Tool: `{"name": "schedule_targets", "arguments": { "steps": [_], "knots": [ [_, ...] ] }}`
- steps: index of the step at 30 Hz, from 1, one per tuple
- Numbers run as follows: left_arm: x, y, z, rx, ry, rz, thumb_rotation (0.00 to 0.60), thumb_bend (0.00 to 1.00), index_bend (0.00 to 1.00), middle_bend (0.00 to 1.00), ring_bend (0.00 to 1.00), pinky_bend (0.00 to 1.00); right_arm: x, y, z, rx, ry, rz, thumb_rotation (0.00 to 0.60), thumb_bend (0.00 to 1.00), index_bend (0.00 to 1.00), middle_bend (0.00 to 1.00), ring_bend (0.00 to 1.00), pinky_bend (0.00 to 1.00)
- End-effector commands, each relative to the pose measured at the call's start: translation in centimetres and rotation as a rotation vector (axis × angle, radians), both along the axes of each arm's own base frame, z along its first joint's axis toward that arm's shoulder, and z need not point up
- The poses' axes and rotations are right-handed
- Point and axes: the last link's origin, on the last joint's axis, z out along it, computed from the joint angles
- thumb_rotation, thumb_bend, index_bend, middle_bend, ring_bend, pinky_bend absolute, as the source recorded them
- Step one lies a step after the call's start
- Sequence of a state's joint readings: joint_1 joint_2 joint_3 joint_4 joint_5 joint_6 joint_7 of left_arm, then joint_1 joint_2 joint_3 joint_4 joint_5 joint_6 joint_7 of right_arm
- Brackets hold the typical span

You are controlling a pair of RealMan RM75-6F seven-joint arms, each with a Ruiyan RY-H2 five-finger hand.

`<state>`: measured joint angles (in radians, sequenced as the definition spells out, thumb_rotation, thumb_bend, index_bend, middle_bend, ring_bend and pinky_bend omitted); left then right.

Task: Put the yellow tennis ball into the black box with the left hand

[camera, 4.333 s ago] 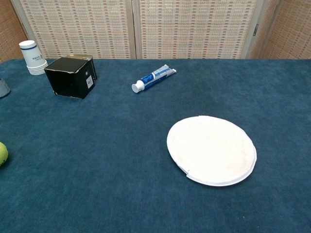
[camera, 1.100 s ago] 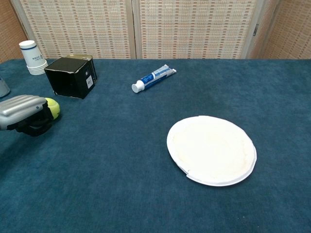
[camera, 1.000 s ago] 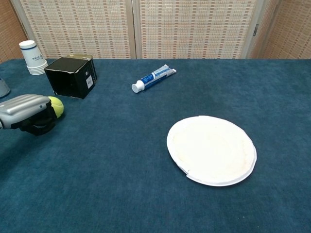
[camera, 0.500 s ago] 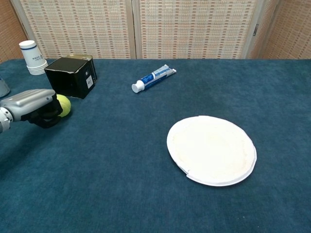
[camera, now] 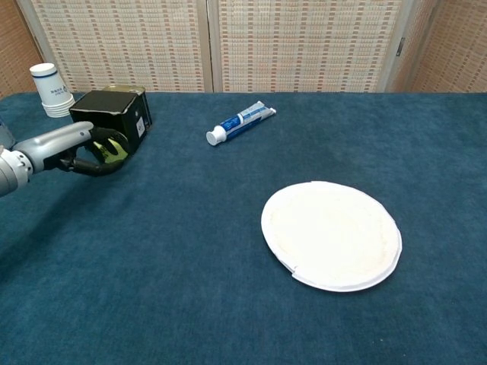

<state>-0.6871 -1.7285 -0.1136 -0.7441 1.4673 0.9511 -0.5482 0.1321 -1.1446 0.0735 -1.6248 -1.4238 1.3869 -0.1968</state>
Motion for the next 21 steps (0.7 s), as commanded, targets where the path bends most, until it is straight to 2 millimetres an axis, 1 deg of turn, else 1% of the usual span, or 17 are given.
{"name": "schedule_targets", "arguments": {
  "steps": [1,4,5,8,13,21],
  "knots": [
    [-0.2,1.2,0.8,0.046,-0.001,0.029,0.183,0.3,0.0,0.0,0.0,0.0,-0.1,0.0,0.1,-0.004,-0.002,-0.002,0.52,0.0,0.07,0.0,0.0,0.0],
    [-0.5,1.5,0.9,0.053,0.013,0.045,0.181,0.3,0.0,0.0,0.0,0.0,-0.1,0.0,0.1,-0.005,-0.002,-0.003,0.52,0.0,0.07,0.0,0.0,0.0],
    [-1.3,1.7,0.9,0.045,0.042,0.076,0.182,0.3,0.0,0.0,0.0,0.0,-0.1,0.0,0.2,-0.004,-0.002,-0.001,0.521,0.0,0.07,0.0,0.0,0.0],
    [-1.7,1.6,0.4,0.026,0.053,0.095,0.185,0.3,0.0,0.0,0.0,0.0,-0.1,-0.1,0.1,-0.002,-0.002,0.0,0.521,0.0,0.07,0.0,0.0,0.0],
    [-1.8,1.2,0.0,-0.005,0.067,0.073,0.184,0.3,0.0,0.0,0.0,0.0,0.0,-0.1,0.1,-0.001,-0.002,0.002,0.522,0.0,0.07,0.0,0.0,0.0],
    [-1.7,0.8,0.5,-0.013,0.074,0.048,0.184,0.3,0.0,0.0,0.0,0.0,-0.1,0.1,0.2,-0.007,-0.009,0.008,0.521,0.0,0.07,0.0,0.0,0.0]
  ]
}}
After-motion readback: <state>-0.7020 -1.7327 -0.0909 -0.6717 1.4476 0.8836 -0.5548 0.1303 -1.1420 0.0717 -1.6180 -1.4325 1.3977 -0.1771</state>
